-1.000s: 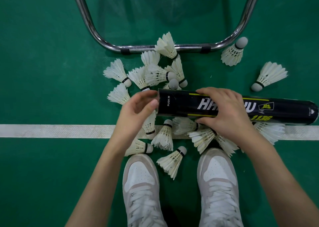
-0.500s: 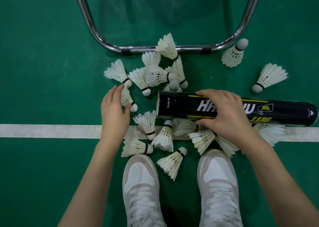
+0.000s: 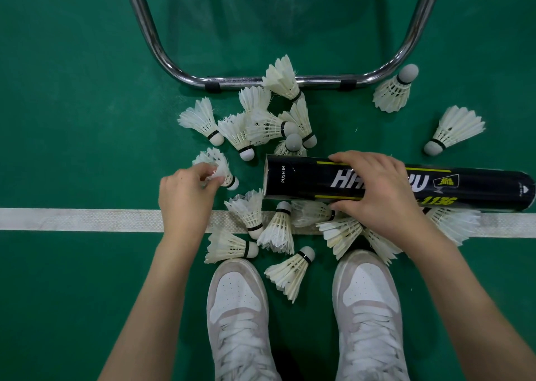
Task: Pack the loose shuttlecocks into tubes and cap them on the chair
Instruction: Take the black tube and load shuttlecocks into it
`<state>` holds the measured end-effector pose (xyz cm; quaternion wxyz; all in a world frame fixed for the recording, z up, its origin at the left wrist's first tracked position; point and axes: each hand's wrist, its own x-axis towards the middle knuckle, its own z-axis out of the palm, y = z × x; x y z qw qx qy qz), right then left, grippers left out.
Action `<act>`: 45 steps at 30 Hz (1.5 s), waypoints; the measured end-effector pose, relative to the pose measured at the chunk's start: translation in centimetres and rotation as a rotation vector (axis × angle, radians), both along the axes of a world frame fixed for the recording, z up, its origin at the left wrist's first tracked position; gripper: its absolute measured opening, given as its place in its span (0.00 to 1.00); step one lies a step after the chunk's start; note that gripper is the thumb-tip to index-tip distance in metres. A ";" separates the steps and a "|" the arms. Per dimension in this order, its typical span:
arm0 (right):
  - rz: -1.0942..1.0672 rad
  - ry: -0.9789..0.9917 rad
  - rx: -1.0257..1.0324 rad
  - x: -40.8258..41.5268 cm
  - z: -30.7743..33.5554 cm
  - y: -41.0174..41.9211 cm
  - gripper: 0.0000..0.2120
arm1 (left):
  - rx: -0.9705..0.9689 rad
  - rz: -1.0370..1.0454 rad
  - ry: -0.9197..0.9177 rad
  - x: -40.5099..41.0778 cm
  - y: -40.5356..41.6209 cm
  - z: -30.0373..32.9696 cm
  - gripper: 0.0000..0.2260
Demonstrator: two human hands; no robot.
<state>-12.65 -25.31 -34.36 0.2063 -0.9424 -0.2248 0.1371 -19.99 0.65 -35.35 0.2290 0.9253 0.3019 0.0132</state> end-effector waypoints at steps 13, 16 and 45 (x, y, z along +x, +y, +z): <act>-0.018 -0.001 0.014 0.2 0.1 0.1 0.35 | -0.729 0.361 -0.264 -0.1 -1.5 4.4 0.10; -0.015 0.000 0.008 0.2 0.1 0.3 0.35 | -0.824 0.376 -0.266 -0.3 -1.7 4.4 0.11; 0.012 -0.027 0.080 -0.5 0.4 2.1 0.35 | -0.942 0.038 -0.154 -0.3 -4.6 3.7 0.05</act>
